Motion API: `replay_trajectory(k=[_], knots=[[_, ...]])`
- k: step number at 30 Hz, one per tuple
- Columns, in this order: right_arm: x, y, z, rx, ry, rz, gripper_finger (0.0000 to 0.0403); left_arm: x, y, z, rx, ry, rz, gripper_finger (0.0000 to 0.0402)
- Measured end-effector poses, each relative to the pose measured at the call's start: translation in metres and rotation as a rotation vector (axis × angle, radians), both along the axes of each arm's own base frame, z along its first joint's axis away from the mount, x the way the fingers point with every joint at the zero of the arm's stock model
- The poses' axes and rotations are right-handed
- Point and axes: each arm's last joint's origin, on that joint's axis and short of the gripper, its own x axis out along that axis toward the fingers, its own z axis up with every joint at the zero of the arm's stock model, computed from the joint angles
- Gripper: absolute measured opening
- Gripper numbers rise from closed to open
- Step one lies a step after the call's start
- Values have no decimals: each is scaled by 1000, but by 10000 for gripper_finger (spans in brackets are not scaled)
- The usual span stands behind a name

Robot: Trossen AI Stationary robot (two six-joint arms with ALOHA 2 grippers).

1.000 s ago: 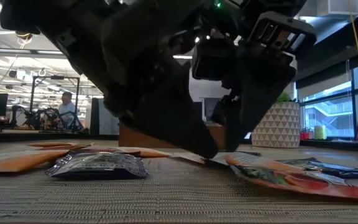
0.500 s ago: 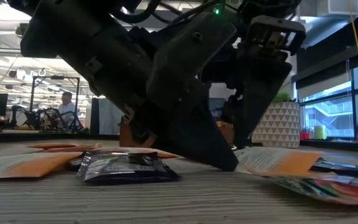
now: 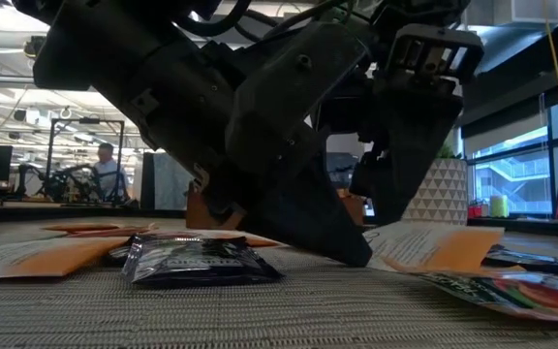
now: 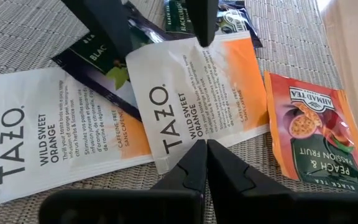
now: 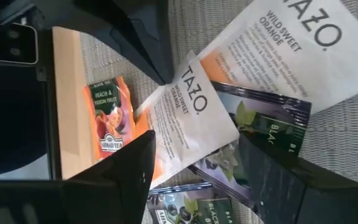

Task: Pick & Place Tea
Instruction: Put the white tea bag into the left section of the wooden organizer

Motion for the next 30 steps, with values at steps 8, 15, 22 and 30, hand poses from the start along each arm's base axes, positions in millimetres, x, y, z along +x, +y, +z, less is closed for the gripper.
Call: replay_trajectory(k=[8,15,22,30], knots=[[1,1,-7,8,12,10,233,0,0,-1,17,3,0,12],[0,1,-7,10,11,25,233,0,0,-1,23,4,-4,11],[1,3,-6,78,9,52,232,-1,0,-1,24,4,-4,10],[5,3,-4,90,-32,36,203,-1,0,-1,31,5,-9,12]])
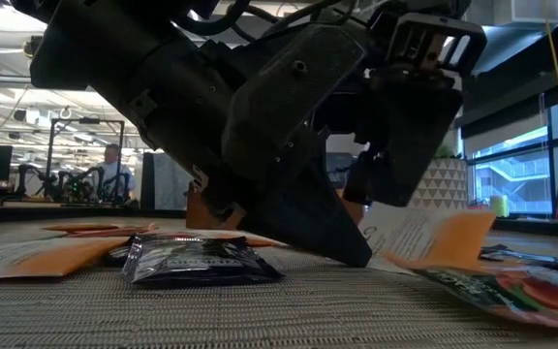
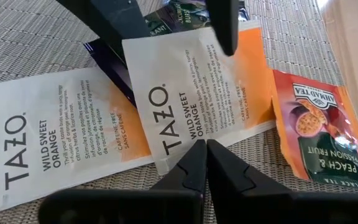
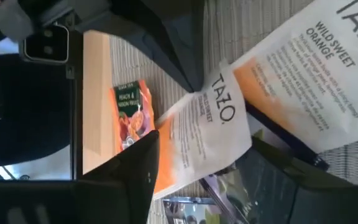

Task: Pick & Place Tea
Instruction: Put the white tea bag into the left section of the wooden organizer

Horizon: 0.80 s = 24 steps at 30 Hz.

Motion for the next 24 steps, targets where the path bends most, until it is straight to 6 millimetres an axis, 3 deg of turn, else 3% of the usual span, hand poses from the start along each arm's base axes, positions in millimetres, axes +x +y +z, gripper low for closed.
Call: replay_trajectory(k=[20,24], knots=[[1,-1,-1,-44,6,-50,17,0,0,0,1,0,0,12],[2,-2,-1,-70,2,-64,7,-1,1,5,15,-8,15,9]])
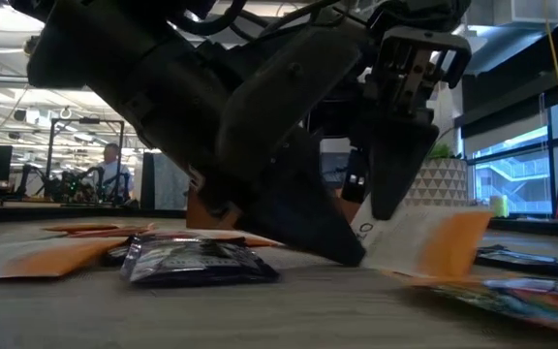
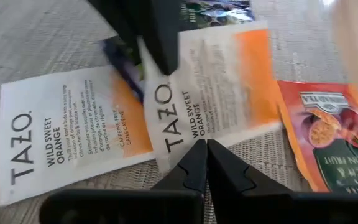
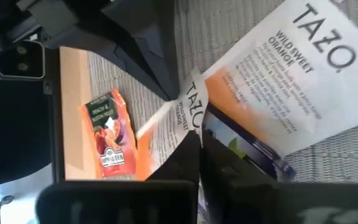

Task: Pick & Place Tea
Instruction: Put the white tea bag into the left section of the wooden organizer

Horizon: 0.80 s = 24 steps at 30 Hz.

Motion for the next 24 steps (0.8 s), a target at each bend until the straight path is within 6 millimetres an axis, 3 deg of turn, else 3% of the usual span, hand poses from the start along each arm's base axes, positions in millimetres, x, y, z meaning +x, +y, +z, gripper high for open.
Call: replay_trajectory(k=[6,10,18,21,24], knots=[[-1,-3,3,4,0,2,4,-6,2,25,39,1,-6,12],[-2,-10,21,6,-66,-2,4,-11,4,46,33,-1,0,12],[-18,-38,93,-43,-302,-84,3,-33,4,109,71,-134,100,12],[-29,-49,121,-147,-423,-137,3,-58,-1,136,158,-257,206,13],[-38,-57,144,-226,-534,-206,3,-92,-3,150,248,-365,343,10]])
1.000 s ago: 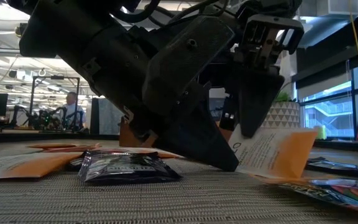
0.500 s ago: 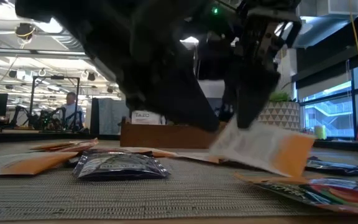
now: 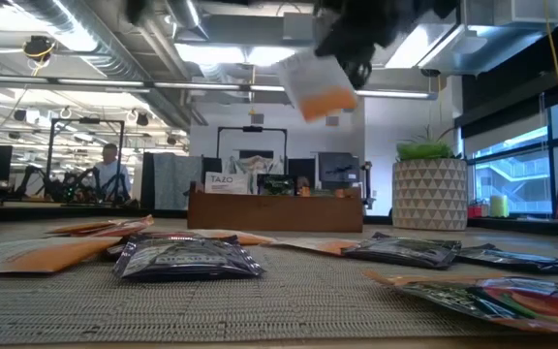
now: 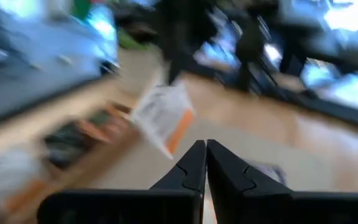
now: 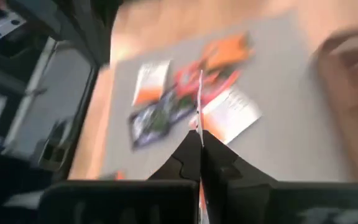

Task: Pick & Place Tea
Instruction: Put the white tea bag into the left section of the wooden organizer

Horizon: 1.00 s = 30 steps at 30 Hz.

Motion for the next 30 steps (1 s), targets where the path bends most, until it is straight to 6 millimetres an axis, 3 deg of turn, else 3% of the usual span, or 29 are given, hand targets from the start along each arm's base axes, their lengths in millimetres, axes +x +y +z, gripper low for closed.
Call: replay_trajectory(k=[5,9,15,19,23,30], knots=[[1,-9,22,-8,-173,-60,3,-37,11,9,-61,-128,74,9],[8,-19,27,-5,-262,-104,3,-39,25,12,-137,-94,-9,11],[23,-43,16,-12,-310,-173,3,-46,41,31,-69,-61,-56,8],[42,-65,-3,-7,-349,-230,3,-56,53,52,5,-58,-78,10],[62,-89,-37,-38,-366,-273,3,-73,65,73,65,-58,-122,10],[78,-116,-91,-86,-323,-306,3,-93,79,93,152,-48,-147,10]])
